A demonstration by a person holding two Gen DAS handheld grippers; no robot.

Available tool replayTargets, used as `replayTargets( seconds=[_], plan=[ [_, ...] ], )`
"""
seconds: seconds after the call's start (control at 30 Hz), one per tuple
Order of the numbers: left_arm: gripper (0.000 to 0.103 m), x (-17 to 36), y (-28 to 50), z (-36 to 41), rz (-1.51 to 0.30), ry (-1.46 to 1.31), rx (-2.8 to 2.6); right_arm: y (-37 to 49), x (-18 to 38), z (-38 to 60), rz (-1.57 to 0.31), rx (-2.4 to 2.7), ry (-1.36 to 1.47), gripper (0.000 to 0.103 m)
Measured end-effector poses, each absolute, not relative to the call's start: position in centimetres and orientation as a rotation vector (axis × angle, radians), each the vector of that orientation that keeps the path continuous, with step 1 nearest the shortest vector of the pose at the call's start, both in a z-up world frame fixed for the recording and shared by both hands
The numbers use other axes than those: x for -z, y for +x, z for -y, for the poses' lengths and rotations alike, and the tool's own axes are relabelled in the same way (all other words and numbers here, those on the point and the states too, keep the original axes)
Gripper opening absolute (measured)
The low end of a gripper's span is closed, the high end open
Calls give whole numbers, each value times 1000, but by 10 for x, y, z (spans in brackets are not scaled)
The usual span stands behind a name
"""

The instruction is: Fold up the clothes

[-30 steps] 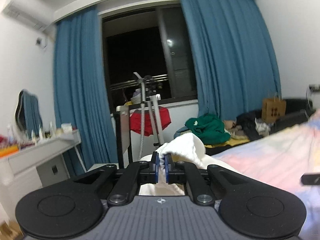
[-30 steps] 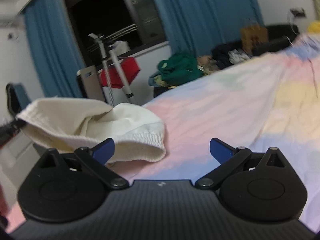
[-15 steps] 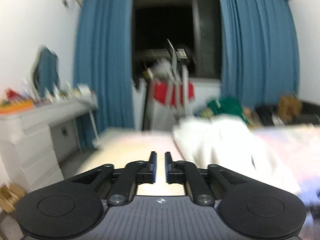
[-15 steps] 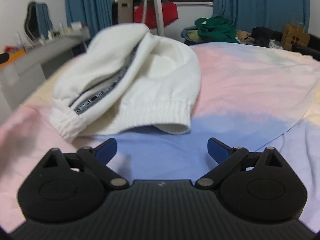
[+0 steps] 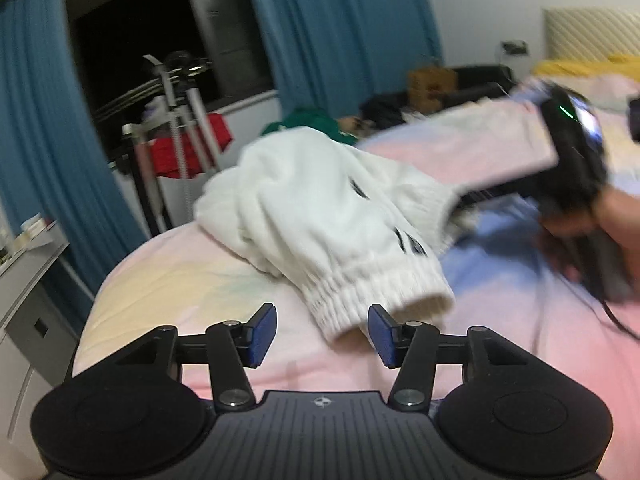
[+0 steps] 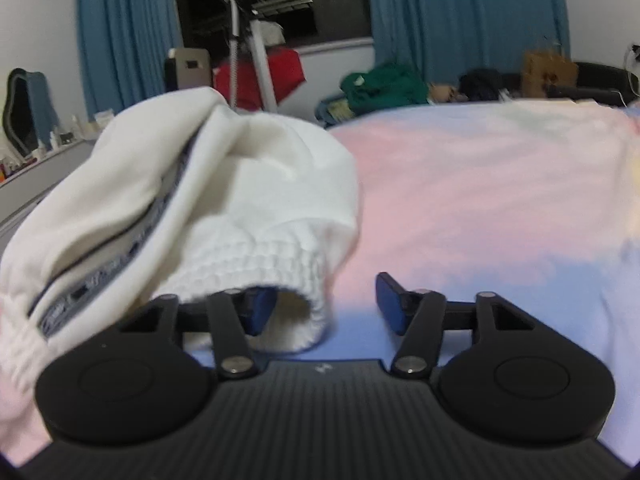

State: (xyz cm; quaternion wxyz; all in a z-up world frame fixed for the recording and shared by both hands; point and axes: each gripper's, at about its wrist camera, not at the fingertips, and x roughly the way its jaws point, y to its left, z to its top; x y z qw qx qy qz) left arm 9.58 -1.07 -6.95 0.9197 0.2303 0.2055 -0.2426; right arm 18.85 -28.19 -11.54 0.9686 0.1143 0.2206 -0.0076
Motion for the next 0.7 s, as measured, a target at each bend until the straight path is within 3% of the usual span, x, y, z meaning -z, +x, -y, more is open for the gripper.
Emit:
replayTargets(
  seconds=[0.07, 0.13, 0.2, 0.4, 0.7],
  plan=[
    [58, 75, 100, 14, -418, 501, 503, 197, 115, 287, -427, -22, 286, 48],
    [61, 83, 101, 19, -400, 532, 480, 202, 113, 290, -426, -44, 310, 22],
    [65, 85, 105, 23, -377, 547, 462, 200, 109, 291, -418, -34, 295, 14],
    [73, 72, 83, 19, -286, 660, 474, 155, 55, 292, -331, -25, 282, 12],
    [77, 55, 50, 35, -217, 660, 613, 55, -35, 315, -232, 20, 226, 11]
  ],
)
